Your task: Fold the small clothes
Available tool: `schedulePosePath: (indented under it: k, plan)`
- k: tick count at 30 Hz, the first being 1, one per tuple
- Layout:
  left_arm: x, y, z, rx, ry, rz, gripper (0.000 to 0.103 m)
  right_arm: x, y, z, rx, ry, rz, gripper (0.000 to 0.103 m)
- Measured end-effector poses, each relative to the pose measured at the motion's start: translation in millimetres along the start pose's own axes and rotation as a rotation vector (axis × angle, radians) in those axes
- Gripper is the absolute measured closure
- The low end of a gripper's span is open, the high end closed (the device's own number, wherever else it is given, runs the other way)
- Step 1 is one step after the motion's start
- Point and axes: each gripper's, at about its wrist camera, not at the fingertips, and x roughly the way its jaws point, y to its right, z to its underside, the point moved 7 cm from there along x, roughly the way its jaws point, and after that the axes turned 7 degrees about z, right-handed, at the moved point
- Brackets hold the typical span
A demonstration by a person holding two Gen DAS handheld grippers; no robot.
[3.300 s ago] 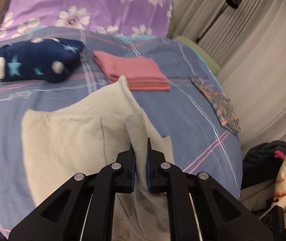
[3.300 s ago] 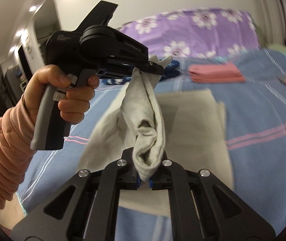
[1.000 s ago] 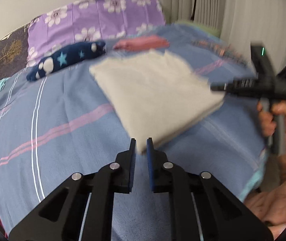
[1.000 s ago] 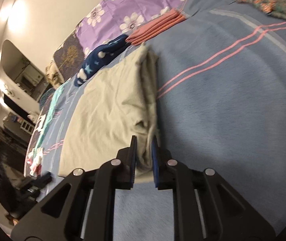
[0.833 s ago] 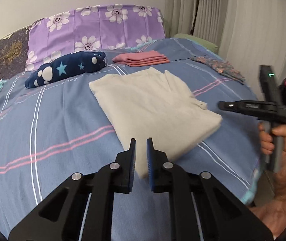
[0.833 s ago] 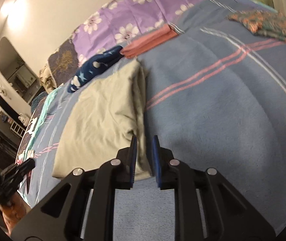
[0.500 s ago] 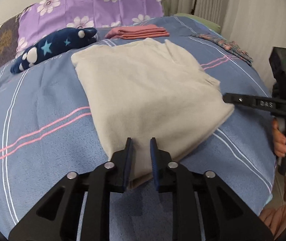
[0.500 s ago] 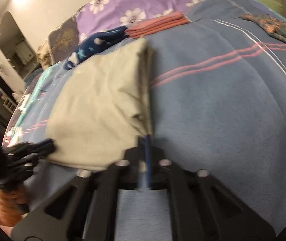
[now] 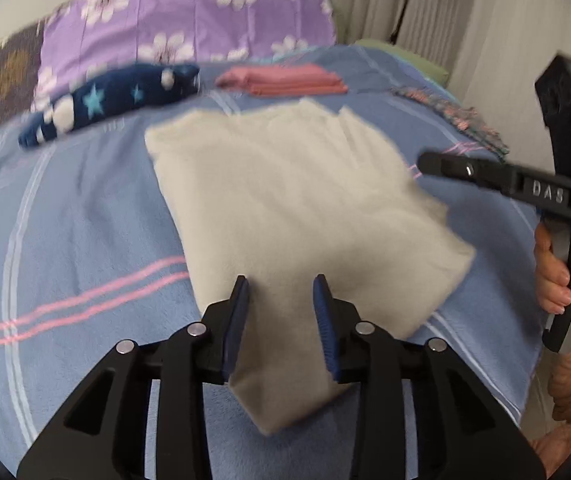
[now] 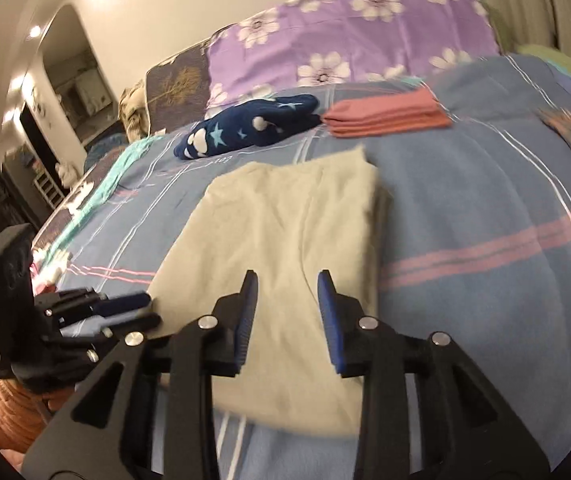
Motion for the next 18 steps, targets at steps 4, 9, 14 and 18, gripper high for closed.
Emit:
schedulePosePath:
  k: [4,9,14,18]
  plan:
    - [1,4,9,0.054,0.022,0.018,0.057,46,30,21,0.039,-0.141,0.112,0.071]
    - [0,8,12,0.074,0.025,0.043,0.047,44,19,20,-0.029,-0.110,0.152,0.068]
    - [-16,2,-14,0.035,0.067,0.073,0.047,42,17,16,-0.013,-0.131,0.139,0.065]
    - [-11,-21,-53,0.010,0.089,0.024,0.048,44,22,19,0.002,-0.146,0.108,0.062]
